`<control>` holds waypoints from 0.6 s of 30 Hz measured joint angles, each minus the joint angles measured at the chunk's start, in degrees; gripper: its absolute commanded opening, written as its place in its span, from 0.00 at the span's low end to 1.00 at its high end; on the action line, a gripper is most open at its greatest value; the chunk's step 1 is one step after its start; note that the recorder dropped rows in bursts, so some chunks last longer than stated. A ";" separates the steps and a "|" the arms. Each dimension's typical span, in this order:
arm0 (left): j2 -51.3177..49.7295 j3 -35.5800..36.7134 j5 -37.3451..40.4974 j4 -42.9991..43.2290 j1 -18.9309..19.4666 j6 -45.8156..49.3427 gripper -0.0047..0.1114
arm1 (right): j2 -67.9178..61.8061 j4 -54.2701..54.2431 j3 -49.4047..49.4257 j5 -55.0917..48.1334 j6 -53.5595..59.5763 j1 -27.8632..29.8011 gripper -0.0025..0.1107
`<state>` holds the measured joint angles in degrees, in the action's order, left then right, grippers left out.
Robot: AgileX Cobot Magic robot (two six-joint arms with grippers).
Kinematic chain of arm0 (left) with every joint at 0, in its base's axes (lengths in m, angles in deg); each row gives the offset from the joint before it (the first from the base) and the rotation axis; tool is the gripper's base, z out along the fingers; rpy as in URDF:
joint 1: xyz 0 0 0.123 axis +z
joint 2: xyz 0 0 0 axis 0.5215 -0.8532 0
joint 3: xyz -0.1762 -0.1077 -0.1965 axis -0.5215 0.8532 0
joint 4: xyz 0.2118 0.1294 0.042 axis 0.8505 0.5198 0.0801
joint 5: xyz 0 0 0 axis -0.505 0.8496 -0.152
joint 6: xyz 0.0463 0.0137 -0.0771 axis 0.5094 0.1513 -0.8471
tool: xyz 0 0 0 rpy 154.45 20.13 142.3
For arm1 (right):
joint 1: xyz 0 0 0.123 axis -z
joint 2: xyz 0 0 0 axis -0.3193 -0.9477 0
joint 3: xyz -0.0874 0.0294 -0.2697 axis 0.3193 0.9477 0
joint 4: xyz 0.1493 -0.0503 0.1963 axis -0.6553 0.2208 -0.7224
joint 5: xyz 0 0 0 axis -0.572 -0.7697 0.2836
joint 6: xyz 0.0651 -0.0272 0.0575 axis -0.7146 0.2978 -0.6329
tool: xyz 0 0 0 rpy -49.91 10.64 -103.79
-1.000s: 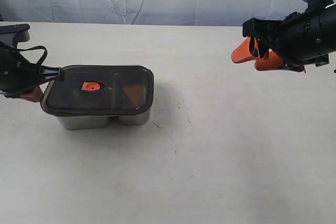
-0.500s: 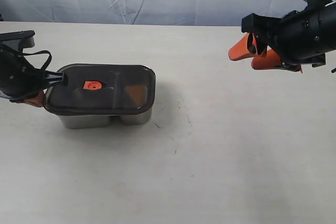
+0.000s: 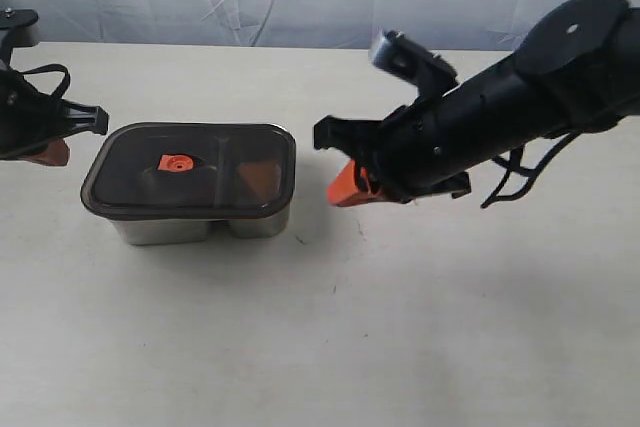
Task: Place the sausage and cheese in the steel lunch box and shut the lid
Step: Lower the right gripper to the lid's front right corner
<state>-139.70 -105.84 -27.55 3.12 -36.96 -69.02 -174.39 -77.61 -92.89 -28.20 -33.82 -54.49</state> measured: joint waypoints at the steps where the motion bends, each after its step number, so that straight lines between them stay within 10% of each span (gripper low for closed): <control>1: 0.28 0.00 0.00 0.00 0.00 0.00 0.04 | -0.99 -0.24 0.00 0.30 0.00 -0.74 0.02; 18: 0.54 0.00 -0.62 0.00 0.00 0.00 0.04 | -14.66 -7.13 -11.05 -0.19 2.28 -6.39 0.02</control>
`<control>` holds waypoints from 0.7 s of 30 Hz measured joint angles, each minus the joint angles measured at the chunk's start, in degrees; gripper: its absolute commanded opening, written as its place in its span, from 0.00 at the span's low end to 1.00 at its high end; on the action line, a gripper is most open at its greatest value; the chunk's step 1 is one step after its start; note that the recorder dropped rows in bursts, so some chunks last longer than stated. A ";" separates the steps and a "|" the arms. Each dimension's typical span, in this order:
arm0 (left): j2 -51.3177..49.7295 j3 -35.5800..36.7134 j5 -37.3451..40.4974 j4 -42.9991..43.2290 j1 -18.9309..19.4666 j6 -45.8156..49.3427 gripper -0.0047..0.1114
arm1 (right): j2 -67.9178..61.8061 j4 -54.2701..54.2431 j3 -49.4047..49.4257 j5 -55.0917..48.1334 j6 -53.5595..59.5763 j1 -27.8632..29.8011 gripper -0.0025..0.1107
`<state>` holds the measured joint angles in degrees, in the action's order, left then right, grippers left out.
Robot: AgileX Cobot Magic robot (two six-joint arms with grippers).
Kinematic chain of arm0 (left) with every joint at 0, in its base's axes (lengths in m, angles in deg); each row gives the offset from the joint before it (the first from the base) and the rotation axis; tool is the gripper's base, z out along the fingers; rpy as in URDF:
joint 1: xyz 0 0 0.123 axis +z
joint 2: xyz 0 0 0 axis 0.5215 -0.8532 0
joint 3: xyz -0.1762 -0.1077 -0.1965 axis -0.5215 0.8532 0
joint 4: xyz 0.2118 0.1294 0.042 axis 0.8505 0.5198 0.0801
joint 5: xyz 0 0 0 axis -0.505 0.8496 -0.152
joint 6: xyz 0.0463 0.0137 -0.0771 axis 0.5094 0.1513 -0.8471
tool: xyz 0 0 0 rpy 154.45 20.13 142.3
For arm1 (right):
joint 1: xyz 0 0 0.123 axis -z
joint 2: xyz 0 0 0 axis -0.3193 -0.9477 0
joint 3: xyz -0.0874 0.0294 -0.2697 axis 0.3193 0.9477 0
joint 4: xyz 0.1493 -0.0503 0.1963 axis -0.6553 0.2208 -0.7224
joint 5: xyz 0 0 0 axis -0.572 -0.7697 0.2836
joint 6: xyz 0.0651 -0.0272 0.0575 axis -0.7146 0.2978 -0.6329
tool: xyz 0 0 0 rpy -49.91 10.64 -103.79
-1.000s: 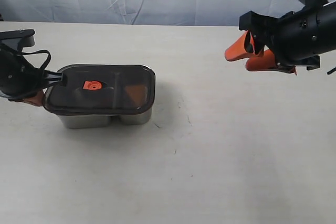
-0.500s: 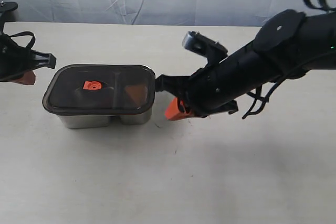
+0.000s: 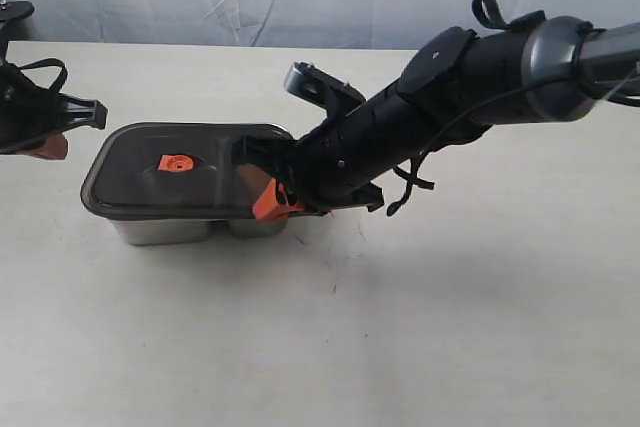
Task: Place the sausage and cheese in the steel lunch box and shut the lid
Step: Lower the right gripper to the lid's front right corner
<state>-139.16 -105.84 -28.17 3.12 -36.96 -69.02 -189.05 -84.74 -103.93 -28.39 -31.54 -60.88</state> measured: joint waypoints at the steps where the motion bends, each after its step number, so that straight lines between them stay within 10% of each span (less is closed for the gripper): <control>1: 0.00 0.00 -0.05 0.00 0.00 0.00 0.04 | -0.81 0.00 -0.28 -0.71 0.00 0.00 0.02; 21: 0.00 0.00 -0.41 0.00 0.00 0.00 0.04 | -1.53 0.04 -0.59 1.64 0.25 0.00 0.02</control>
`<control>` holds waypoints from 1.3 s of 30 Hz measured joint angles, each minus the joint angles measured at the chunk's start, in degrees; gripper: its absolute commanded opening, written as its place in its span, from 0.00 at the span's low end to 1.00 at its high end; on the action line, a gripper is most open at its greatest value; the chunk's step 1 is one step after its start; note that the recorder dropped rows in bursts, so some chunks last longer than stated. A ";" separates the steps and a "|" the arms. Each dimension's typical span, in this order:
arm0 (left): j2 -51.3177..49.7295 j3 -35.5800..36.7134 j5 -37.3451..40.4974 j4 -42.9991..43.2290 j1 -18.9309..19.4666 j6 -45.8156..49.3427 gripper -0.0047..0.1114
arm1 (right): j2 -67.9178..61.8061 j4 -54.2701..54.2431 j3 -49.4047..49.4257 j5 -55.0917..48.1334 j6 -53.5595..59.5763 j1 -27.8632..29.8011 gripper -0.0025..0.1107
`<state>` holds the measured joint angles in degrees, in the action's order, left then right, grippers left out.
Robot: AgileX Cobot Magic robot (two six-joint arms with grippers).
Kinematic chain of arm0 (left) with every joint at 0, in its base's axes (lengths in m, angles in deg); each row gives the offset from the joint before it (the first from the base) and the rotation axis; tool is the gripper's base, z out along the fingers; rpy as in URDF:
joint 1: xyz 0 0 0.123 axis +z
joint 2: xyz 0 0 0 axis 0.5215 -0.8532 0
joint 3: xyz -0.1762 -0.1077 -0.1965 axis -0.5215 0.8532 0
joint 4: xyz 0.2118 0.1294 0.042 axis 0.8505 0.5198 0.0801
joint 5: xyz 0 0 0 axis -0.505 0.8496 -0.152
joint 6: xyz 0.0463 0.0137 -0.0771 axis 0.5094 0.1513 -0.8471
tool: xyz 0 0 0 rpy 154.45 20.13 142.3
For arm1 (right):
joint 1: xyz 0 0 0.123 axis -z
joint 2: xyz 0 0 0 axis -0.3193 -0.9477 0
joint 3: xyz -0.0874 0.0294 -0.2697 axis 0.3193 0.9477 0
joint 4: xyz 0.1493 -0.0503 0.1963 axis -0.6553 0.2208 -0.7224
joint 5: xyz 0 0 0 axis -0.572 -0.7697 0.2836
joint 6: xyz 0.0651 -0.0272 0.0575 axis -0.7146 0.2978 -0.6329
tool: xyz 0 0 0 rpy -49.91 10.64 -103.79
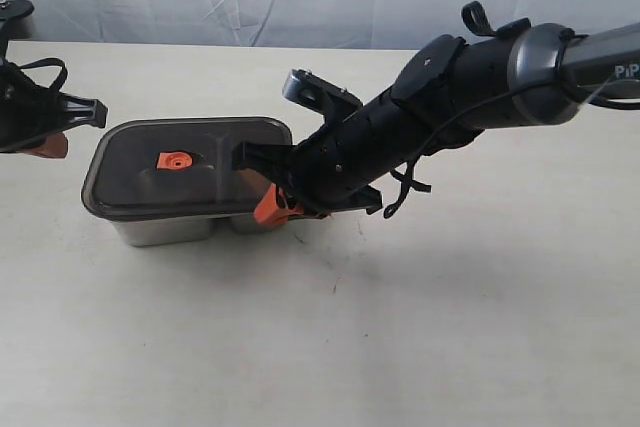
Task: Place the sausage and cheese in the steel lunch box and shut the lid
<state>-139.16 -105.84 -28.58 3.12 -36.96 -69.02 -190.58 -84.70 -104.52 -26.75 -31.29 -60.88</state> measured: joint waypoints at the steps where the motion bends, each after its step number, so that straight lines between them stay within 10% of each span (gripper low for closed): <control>1: 0.00 0.00 0.00 0.00 0.00 0.00 0.04 | 0.00 0.00 0.00 0.09 0.00 0.00 0.02; 39: -10.23 -0.02 -4.22 -3.21 0.00 1.90 0.04 | 7.31 23.38 -2.98 3.29 -14.33 0.34 0.02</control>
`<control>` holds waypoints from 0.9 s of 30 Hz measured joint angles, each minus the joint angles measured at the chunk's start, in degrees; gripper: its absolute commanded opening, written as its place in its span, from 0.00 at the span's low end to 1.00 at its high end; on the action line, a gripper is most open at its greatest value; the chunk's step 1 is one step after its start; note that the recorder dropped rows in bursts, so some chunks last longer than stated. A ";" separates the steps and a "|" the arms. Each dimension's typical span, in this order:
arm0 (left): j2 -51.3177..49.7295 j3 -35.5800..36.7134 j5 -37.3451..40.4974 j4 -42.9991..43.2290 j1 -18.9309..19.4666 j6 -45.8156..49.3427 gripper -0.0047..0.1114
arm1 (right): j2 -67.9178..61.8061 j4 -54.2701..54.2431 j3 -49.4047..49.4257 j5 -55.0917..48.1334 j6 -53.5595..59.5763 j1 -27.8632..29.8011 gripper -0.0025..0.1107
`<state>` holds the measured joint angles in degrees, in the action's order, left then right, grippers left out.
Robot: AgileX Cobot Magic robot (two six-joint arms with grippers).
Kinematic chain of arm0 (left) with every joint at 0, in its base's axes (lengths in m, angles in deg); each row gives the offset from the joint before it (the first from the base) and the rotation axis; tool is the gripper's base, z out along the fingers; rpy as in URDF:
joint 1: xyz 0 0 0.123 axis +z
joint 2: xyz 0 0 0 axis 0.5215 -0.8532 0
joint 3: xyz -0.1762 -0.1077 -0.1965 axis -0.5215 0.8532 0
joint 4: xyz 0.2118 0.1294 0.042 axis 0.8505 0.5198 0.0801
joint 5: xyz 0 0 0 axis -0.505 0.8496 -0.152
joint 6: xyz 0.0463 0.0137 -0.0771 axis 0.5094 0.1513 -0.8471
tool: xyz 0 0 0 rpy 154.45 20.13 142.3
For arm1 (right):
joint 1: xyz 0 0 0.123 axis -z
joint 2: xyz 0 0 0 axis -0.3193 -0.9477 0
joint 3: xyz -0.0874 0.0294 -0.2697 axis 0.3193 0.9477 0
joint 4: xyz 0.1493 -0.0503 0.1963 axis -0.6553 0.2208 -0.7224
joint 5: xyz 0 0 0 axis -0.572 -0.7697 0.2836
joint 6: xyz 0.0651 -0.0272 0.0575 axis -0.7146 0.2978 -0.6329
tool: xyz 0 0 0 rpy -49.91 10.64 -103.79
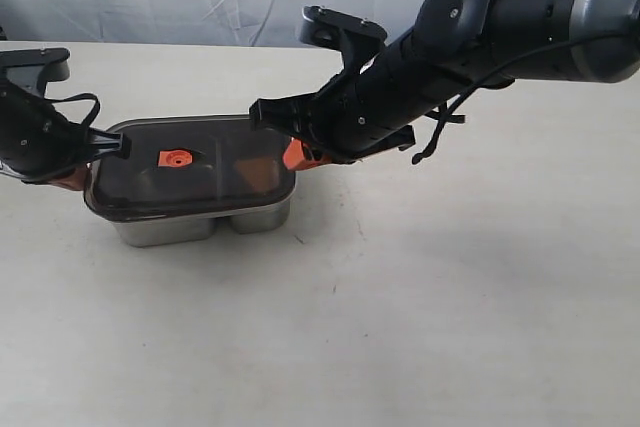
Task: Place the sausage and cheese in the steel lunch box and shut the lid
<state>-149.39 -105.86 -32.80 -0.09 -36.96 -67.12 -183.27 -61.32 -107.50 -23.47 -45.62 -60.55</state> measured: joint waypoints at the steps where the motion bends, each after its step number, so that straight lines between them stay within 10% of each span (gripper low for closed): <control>1: -0.25 0.00 -0.10 -0.69 0.00 0.88 0.04 | 0.00 0.00 0.00 0.00 0.00 0.00 0.02; 27: 7.67 -0.10 -9.98 -2.22 0.80 5.93 0.04 | 0.00 0.22 0.00 4.87 -2.93 0.00 0.02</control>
<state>-141.71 -105.97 -42.78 -2.31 -36.16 -61.19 -183.27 -61.10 -107.50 -18.60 -48.55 -60.55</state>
